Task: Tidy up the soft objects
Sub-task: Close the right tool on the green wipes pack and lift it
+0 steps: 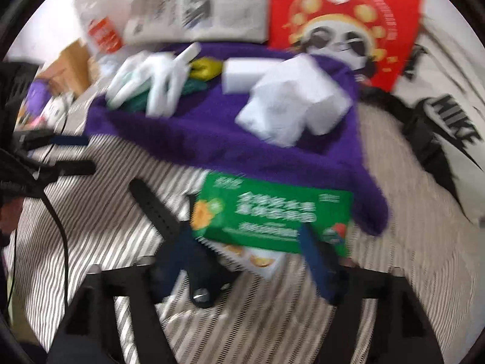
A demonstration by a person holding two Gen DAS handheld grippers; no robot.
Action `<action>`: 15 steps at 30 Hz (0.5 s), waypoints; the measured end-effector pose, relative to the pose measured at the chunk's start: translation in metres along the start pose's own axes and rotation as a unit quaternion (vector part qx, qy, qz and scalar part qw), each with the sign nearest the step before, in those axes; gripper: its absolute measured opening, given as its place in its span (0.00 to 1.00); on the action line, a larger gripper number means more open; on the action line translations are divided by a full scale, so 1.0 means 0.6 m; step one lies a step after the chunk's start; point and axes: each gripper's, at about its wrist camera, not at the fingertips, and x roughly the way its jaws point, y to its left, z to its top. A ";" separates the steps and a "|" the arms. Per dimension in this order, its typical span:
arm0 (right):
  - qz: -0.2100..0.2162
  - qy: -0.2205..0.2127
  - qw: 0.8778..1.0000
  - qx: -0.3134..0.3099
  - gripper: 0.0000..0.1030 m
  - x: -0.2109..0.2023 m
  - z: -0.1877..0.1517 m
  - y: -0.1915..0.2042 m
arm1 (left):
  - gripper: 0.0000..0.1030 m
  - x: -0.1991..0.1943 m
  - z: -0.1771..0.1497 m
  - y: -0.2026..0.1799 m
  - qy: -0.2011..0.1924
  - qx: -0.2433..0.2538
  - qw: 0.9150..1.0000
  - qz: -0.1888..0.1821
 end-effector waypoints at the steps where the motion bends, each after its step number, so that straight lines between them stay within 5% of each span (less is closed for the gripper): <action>1: -0.007 -0.013 1.000 0.024 0.88 -0.004 -0.001 -0.013 | 0.72 -0.001 0.000 -0.001 0.000 0.001 1.000 0.000; 7: -0.038 -0.006 0.995 0.095 0.92 0.031 0.013 -0.055 | 0.72 -0.001 -0.001 -0.007 0.000 0.004 1.000 -0.002; 11: -0.010 -0.022 0.992 0.122 0.94 0.043 0.007 -0.067 | 0.72 -0.003 -0.002 -0.010 0.000 0.005 1.000 -0.005; 15: 0.017 -0.024 0.993 0.111 0.68 0.026 -0.003 -0.063 | 0.72 -0.006 -0.002 -0.008 -0.001 0.006 1.000 0.000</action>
